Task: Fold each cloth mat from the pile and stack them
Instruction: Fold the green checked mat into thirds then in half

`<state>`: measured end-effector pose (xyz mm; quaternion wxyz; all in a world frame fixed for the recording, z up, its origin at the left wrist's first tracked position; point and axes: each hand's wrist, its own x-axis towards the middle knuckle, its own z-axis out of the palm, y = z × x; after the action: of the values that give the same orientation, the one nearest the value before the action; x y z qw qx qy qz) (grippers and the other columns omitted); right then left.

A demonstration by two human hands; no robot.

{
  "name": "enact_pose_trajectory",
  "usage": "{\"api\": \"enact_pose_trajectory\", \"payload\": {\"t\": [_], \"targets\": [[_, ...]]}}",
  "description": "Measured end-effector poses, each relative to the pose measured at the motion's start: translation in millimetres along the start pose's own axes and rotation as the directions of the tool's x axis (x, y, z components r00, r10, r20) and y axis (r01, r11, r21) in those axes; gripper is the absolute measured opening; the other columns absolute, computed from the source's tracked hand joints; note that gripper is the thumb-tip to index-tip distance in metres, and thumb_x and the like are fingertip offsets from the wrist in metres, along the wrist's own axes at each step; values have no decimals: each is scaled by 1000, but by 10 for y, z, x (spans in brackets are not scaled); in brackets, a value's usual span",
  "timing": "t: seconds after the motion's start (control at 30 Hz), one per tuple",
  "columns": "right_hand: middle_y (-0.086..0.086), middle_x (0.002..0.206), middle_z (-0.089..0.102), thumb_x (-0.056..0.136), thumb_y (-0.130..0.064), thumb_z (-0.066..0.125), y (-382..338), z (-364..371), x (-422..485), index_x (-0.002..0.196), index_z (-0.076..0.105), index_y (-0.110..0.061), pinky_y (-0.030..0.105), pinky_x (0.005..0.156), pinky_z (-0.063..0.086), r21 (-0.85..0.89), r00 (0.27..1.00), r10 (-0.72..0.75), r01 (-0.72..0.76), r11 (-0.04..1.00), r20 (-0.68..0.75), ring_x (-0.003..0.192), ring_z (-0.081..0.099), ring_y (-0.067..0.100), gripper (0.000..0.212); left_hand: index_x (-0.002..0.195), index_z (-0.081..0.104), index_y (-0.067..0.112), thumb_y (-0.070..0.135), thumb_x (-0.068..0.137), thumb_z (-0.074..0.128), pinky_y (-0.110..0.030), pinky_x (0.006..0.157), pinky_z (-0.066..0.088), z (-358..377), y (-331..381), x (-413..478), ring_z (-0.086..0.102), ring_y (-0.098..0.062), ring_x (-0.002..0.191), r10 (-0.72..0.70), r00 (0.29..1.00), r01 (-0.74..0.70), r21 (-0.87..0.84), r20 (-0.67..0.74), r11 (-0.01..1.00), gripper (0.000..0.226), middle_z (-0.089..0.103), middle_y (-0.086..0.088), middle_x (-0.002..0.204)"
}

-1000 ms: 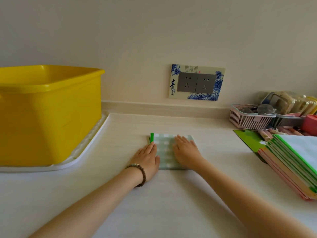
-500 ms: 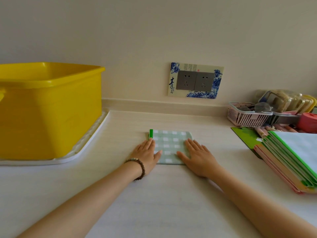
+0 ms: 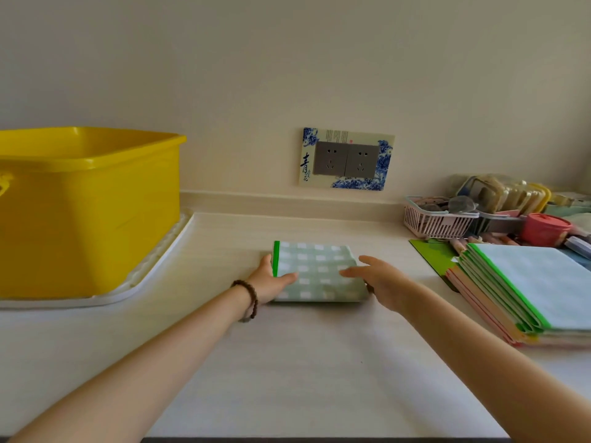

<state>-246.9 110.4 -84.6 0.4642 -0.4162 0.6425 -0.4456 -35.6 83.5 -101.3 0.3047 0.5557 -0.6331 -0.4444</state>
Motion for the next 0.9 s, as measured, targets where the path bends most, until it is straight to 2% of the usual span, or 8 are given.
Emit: {"api": "enact_pose_trajectory", "payload": {"t": [0.1,0.2,0.27,0.37,0.47,0.63,0.7,0.9], "targets": [[11,136,48,82,2,65,-37,-118,-52,143,32,-15,39,84,49,254,994,112,-105,961,-15,107,55,29,71,146,18,7,11,91,57,-21,94,32,95,72,-23,44,-18,123,21,999,-28,-135,-49,990,68,39,-6,142],[10,103,60,85,3,60,-46,-260,-175,120,48,-15,28,52,55,286,988,152,-142,948,-13,77,60,21,42,105,53,10,1,87,59,-23,78,42,236,154,-33,51,-16,93,-27,992,-5,-259,-119,966,20,48,-5,113],[8,99,60,85,4,60,-94,-419,-276,113,49,-16,21,45,53,286,990,141,-126,950,-31,73,59,18,37,96,54,8,5,84,64,-33,87,46,319,278,-86,52,-21,97,-89,986,39,-329,-141,944,16,49,-8,111],[9,121,57,82,7,61,-229,-780,-386,126,50,-15,28,61,55,267,995,68,-48,963,-67,91,60,23,50,121,55,2,20,67,79,-39,97,46,484,512,-60,57,-28,105,-121,989,70,-434,-90,898,62,54,-19,126],[9,121,61,81,5,64,-441,-1238,-574,126,56,-16,32,68,57,197,987,-15,46,979,-158,102,61,27,50,113,58,-5,11,81,68,-38,74,56,730,920,-126,63,-26,83,-92,994,107,-587,55,803,37,64,-17,105],[9,102,66,82,5,61,-780,-2139,-936,120,60,-14,29,58,58,66,935,-188,217,974,-301,75,64,20,43,102,60,5,8,94,52,-26,57,54,1322,1697,-266,60,-16,71,96,975,56,-643,199,764,12,62,-8,92],[8,95,66,83,4,61,-840,-2476,-1045,120,60,-14,28,55,58,-10,911,-208,219,976,-355,72,63,20,42,91,59,6,10,94,52,-26,57,55,1556,1926,-305,60,-16,71,141,958,51,-631,249,774,8,63,-7,86],[11,108,63,86,-3,61,-713,-3220,-1116,122,60,-16,34,77,51,-167,896,-143,79,983,-421,84,61,21,38,83,60,7,9,91,59,-21,47,55,2125,2158,-295,64,-10,47,157,915,94,-574,372,814,9,67,-4,68]]}}
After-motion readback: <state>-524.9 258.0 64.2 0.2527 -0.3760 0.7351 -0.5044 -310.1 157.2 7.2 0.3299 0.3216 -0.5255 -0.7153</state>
